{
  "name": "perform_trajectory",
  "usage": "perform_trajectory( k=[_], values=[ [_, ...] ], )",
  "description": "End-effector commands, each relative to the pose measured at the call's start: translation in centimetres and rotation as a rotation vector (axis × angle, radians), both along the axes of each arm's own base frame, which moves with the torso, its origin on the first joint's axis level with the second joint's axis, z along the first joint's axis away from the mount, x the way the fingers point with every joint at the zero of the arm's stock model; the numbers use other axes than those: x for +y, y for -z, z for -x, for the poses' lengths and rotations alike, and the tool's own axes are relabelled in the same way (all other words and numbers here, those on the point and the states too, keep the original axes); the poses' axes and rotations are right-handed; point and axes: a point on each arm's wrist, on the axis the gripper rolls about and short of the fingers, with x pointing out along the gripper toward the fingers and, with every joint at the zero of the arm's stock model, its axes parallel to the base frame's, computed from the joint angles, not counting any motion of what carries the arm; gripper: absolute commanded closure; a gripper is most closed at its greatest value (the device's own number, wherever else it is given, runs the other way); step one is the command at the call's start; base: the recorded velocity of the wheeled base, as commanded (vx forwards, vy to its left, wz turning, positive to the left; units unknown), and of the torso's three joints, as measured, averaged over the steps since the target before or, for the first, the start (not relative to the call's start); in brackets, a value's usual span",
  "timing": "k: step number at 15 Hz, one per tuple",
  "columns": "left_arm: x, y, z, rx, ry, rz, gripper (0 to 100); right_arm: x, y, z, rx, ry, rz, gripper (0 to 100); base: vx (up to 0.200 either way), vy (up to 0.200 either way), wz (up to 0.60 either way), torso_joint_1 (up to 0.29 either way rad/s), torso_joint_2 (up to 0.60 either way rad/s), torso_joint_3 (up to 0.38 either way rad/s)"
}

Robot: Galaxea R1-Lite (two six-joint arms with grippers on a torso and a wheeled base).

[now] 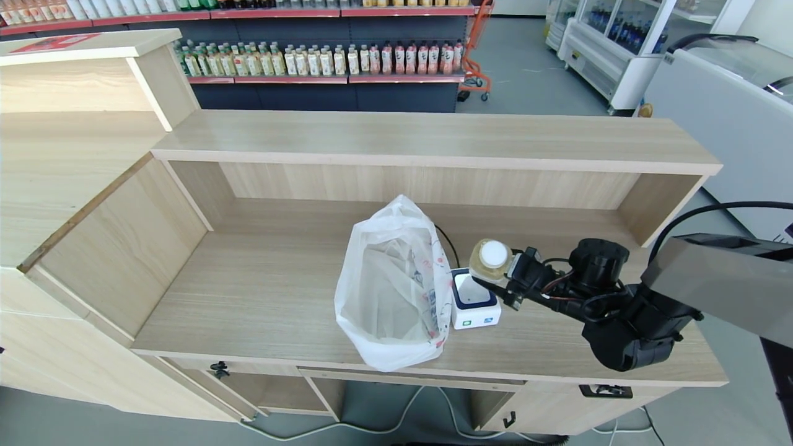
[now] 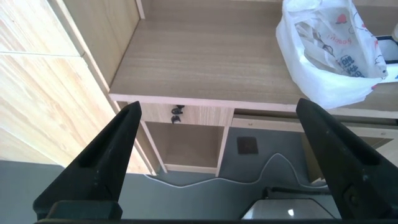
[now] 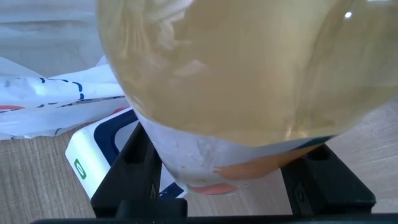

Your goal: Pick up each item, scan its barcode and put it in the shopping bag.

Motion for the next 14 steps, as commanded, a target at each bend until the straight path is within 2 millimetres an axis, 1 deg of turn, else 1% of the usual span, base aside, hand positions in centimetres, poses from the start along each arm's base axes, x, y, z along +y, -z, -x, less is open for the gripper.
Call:
perform_trajectory(
  k=[1, 7, 14],
  values=[
    [0.0, 0.0, 0.0, -0.001, 0.000, -0.002, 0, 0.1, 0.3, -0.6, -0.011, -0.012, -0.003, 100, 0.000, 0.000, 0.00, 0.000, 0.00, 0.000],
    [0.0, 0.0, 0.0, -0.001, 0.000, -0.002, 0, 0.3, 1.0, -1.1, -0.009, -0.046, -0.004, 100, 0.000, 0.000, 0.00, 0.000, 0.00, 0.000],
    [0.0, 0.0, 0.0, -0.001, 0.000, 0.000, 0, 0.6, 2.0, -2.1, -0.015, -0.062, -0.005, 100, 0.000, 0.000, 0.00, 0.000, 0.00, 0.000]
  ],
)
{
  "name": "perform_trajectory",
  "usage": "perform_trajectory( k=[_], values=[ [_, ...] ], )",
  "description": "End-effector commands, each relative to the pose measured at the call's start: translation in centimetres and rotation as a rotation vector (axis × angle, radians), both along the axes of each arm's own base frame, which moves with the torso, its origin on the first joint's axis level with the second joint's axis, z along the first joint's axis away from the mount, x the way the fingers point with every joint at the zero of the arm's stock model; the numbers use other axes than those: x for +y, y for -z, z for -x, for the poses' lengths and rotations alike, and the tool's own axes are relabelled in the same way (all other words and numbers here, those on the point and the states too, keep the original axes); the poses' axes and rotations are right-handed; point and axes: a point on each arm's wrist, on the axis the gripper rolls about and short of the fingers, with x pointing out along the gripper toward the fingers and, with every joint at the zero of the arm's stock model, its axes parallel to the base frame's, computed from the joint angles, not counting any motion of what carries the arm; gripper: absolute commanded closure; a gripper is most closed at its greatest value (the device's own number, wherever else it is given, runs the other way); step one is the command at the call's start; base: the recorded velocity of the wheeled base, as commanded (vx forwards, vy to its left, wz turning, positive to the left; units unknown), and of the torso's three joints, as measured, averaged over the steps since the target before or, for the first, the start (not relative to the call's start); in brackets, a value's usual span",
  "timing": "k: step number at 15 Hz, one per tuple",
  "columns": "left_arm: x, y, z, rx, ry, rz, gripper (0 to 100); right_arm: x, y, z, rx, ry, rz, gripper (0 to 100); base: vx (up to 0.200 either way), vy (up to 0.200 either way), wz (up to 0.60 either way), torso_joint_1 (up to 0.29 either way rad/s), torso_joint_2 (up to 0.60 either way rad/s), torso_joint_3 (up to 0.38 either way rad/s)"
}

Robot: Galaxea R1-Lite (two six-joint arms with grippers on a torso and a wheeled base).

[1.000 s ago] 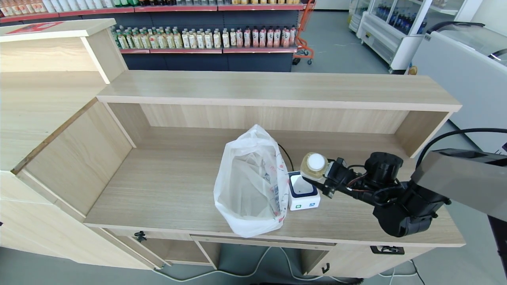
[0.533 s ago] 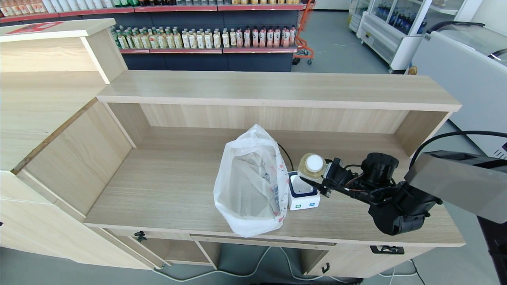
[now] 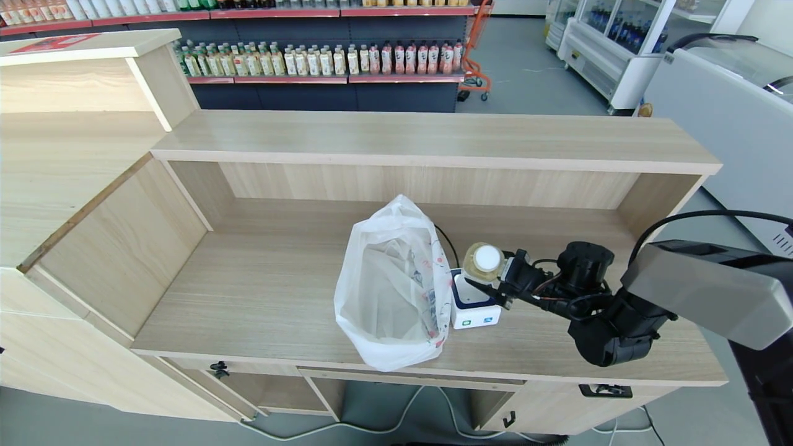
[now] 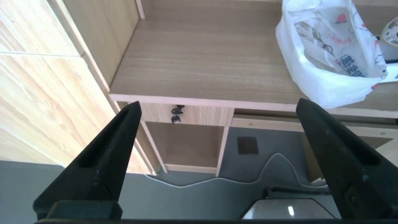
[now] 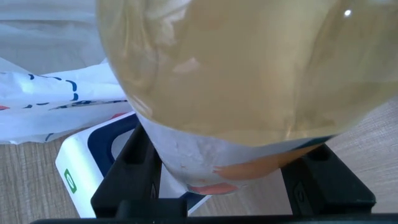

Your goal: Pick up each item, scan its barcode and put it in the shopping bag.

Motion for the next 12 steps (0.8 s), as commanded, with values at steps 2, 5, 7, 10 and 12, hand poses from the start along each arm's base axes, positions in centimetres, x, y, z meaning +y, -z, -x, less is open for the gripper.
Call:
perform_trajectory(
  k=[2, 5, 7, 10, 12],
  values=[
    [0.00, 0.00, 0.00, -0.001, 0.000, 0.000, 0, 0.06, 0.54, -0.22, 0.006, -0.001, 0.002, 100, 0.000, 0.000, 0.00, 0.000, 0.00, 0.000],
    [0.00, 0.00, 0.00, -0.001, 0.000, 0.000, 0, 0.14, 0.76, -0.25, 0.004, -0.003, 0.001, 100, 0.000, 0.000, 0.00, 0.000, 0.00, 0.000],
    [0.00, 0.00, 0.00, -0.001, 0.000, 0.000, 0, 0.14, 0.90, -0.26, 0.003, -0.003, 0.001, 100, 0.000, 0.000, 0.00, 0.000, 0.00, 0.000],
    [0.00, 0.00, 0.00, -0.001, 0.000, 0.000, 0, 0.15, 1.34, -0.29, 0.007, -0.003, 0.001, 100, 0.000, 0.000, 0.00, 0.000, 0.00, 0.000],
    [0.00, 0.00, 0.00, -0.001, 0.000, 0.000, 0, 0.15, 1.27, -0.29, 0.006, -0.003, 0.000, 100, 0.000, 0.000, 0.00, 0.000, 0.00, 0.000]
  ],
)
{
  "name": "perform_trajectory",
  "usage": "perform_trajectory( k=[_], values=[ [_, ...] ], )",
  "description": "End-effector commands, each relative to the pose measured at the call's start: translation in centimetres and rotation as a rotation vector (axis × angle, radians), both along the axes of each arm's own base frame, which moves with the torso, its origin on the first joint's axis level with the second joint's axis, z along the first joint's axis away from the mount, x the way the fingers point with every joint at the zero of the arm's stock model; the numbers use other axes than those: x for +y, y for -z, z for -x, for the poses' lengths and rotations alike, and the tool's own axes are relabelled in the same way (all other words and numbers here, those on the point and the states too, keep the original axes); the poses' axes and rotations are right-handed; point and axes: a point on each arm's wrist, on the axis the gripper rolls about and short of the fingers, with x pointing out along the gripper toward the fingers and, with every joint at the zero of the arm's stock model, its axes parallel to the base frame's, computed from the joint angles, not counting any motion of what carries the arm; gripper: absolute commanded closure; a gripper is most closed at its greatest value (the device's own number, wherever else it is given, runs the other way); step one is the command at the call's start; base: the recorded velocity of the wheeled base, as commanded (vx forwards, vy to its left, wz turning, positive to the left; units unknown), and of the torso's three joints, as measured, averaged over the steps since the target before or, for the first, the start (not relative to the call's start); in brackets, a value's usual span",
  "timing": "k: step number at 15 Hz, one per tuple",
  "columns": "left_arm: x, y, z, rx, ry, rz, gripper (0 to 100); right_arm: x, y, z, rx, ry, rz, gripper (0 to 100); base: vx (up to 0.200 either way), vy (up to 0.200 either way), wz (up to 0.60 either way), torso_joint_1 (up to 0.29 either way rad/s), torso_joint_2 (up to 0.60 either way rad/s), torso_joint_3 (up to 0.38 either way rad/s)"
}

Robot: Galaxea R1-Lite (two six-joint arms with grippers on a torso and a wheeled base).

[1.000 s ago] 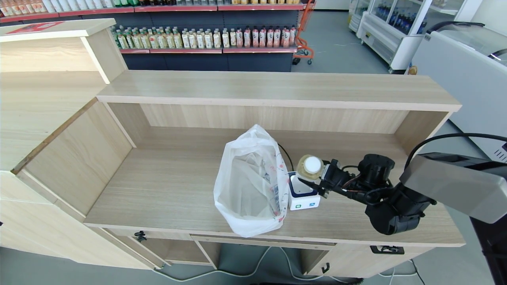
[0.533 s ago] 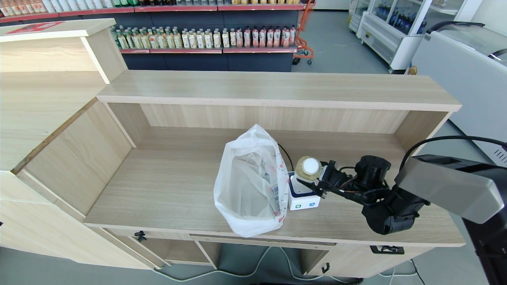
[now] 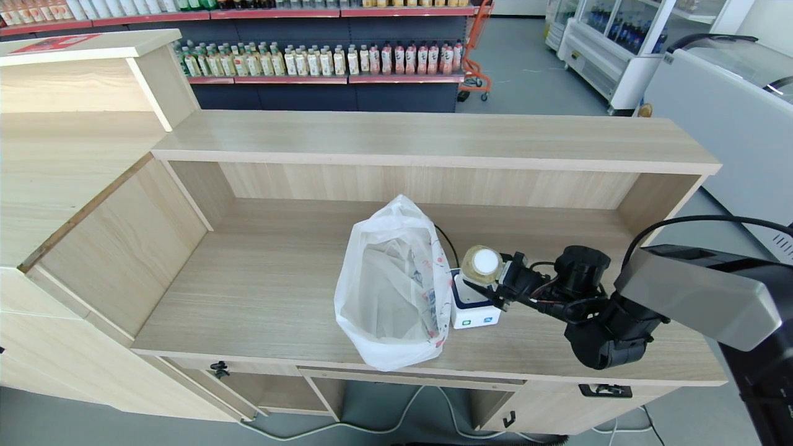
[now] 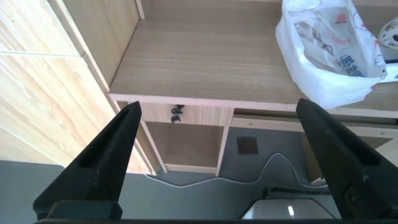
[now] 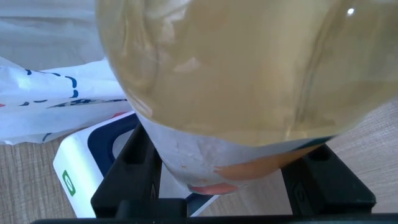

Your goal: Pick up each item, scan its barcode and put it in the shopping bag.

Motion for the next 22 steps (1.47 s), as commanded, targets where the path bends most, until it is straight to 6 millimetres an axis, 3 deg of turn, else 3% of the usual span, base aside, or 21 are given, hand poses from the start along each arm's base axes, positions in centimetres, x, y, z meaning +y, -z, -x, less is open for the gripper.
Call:
perform_trajectory(
  k=[1, 4, 7, 10, 12, 14, 16, 19, 22],
  values=[
    [0.0, 0.0, 0.0, -0.001, 0.000, 0.000, 0, 0.0, 0.2, 0.0, 0.007, 0.000, 0.002, 100, 0.000, 0.000, 0.00, 0.000, 0.00, 0.000],
    [0.0, 0.0, 0.0, -0.001, 0.000, -0.001, 0, 0.0, -0.6, 0.0, -0.003, 0.000, -0.008, 100, 0.000, 0.000, 0.00, 0.000, 0.00, 0.000],
    [0.0, 0.0, 0.0, -0.001, 0.000, -0.003, 0, -0.3, -3.9, 0.3, -0.010, 0.011, -0.087, 100, 0.000, 0.000, 0.00, 0.000, 0.00, 0.000],
    [0.0, 0.0, 0.0, -0.001, 0.000, 0.000, 0, -0.7, -10.6, 2.9, 0.028, 0.071, -0.272, 100, 0.000, 0.000, 0.00, 0.000, 0.00, 0.000],
    [0.0, 0.0, 0.0, -0.001, 0.000, 0.002, 0, -0.5, -13.1, 6.0, 0.138, 0.180, -0.419, 100, 0.000, 0.000, 0.00, 0.000, 0.00, 0.000],
    [0.0, 0.0, 0.0, 0.001, 0.000, 0.002, 0, -0.1, -13.9, 8.8, 0.300, 0.328, -0.534, 100, 0.000, 0.100, 0.00, 0.001, 0.00, 0.001],
    [0.0, 0.0, 0.0, 0.001, 0.000, 0.002, 0, 0.6, -14.3, 10.1, 0.431, 0.394, -0.632, 100, 0.000, 0.200, 0.00, -0.007, 0.00, 0.005],
    [0.0, 0.0, 0.0, -0.001, 0.000, 0.000, 0, 1.2, -14.1, 10.7, 0.520, 0.424, -0.659, 100, 0.000, 0.200, 0.00, 0.015, 0.01, 0.004],
    [0.0, 0.0, 0.0, -0.001, 0.000, -0.003, 0, 2.7, -12.0, 10.7, 0.604, 0.414, -0.627, 100, 0.000, 0.067, 0.00, -0.004, 0.00, 0.002]
  ],
)
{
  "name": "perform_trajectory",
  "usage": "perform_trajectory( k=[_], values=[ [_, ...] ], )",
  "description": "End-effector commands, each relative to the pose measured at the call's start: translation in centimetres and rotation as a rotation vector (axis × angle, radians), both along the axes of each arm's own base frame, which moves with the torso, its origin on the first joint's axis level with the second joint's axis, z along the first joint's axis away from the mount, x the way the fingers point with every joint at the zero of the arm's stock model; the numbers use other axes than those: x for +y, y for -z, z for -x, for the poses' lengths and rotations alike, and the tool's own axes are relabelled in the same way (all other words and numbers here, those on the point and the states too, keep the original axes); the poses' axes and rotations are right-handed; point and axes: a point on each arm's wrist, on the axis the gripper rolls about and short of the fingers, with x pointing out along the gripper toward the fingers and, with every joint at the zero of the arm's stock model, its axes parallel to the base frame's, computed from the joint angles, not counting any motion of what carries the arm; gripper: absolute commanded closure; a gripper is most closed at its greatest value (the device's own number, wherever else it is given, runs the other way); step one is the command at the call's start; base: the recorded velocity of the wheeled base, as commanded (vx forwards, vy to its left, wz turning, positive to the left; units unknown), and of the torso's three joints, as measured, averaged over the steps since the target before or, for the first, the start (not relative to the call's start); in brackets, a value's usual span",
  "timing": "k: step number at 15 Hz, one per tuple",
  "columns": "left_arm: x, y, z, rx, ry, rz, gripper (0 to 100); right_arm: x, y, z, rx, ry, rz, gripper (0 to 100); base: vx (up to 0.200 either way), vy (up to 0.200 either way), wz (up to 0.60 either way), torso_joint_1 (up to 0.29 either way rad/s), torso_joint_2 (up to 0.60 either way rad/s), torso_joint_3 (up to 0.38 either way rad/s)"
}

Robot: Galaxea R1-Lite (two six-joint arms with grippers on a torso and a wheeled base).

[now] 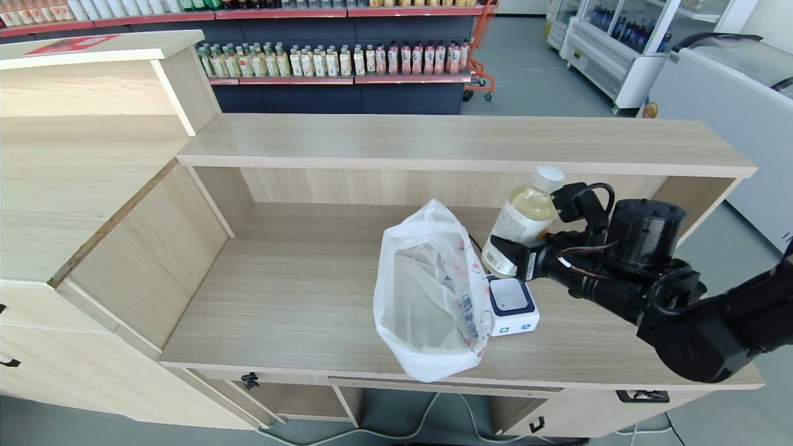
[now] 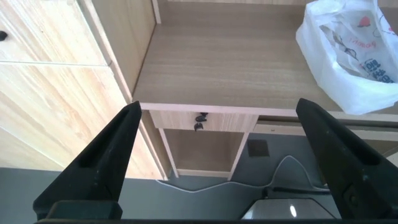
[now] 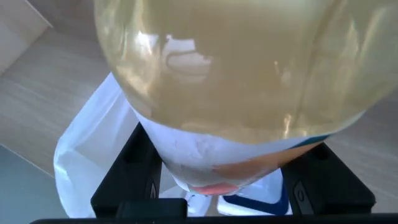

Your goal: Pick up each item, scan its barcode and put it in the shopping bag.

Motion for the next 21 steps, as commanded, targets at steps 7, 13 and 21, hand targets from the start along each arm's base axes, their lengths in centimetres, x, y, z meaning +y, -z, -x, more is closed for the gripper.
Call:
perform_trajectory(
  k=[7, 13, 21],
  values=[
    [0.0, 0.0, 0.0, -0.001, 0.000, -0.001, 0, 2.1, 9.7, -2.3, 0.095, -0.037, 0.085, 100, 0.000, 0.000, 0.00, 0.000, 0.00, 0.000],
    [0.0, 0.0, 0.0, -0.002, 0.000, -0.001, 0, 2.9, 14.5, -2.9, 0.086, -0.062, 0.143, 100, 0.000, 0.000, 0.00, 0.000, 0.00, 0.000],
    [0.0, 0.0, 0.0, -0.001, 0.000, -0.001, 0, 3.5, 17.0, -3.6, 0.050, -0.077, 0.199, 100, 0.000, 0.000, 0.00, 0.000, 0.00, 0.000]
  ],
)
